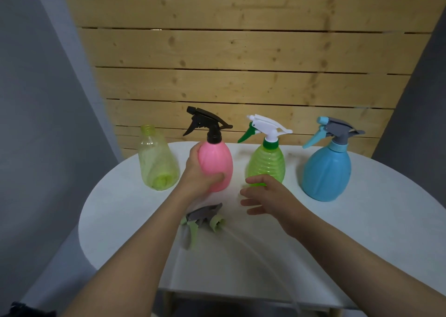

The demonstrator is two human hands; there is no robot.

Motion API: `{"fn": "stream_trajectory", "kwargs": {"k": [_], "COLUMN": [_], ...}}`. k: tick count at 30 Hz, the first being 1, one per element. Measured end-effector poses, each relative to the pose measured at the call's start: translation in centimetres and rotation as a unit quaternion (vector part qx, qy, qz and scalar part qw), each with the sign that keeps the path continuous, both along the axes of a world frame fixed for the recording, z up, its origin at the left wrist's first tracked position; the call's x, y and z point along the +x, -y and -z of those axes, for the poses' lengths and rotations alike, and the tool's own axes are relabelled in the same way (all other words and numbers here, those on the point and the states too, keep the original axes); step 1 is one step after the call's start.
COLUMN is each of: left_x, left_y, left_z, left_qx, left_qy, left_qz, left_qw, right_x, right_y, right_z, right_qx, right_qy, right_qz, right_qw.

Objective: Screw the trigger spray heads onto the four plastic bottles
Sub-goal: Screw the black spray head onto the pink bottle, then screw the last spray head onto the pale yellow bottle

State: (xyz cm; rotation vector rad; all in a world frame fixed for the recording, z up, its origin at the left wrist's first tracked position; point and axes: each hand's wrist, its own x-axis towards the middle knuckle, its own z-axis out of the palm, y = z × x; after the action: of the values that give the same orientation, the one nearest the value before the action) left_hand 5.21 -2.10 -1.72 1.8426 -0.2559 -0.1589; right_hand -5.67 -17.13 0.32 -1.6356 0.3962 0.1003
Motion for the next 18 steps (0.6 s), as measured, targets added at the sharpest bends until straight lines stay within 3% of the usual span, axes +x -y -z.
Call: {"fn": "stream_trajectory", "kwargs": {"k": [6,11,16,18], "left_x": [0.0,-1.3,-4.1,-4.5], "left_y": [-0.3,-2.4,-4.7,-4.4], "left_z": [0.0,-0.3,-0.1,0.2], "left_qx": [0.039,0.203,0.263,0.28], "left_qy": [-0.008,-0.016,-0.08,-0.062], "left_qz": [-0.004,-0.051,0.09,0.111], "left_qw": [0.999,0.978,0.957,0.951], "right_x": [0.1,-0.4,-0.9,-1.2], "right_y": [-0.1,0.0,-0.2,-0.4], "right_z": [0.0,-0.2,-0.2,-0.3], "right_qx": [-0.004,-0.007,-0.027,-0.033], "right_qy": [-0.007,-0.009,-0.014,-0.016], "right_qz": [-0.005,-0.008,-0.025,-0.031], "right_qw": [1.0,1.0,0.999,0.999]}}
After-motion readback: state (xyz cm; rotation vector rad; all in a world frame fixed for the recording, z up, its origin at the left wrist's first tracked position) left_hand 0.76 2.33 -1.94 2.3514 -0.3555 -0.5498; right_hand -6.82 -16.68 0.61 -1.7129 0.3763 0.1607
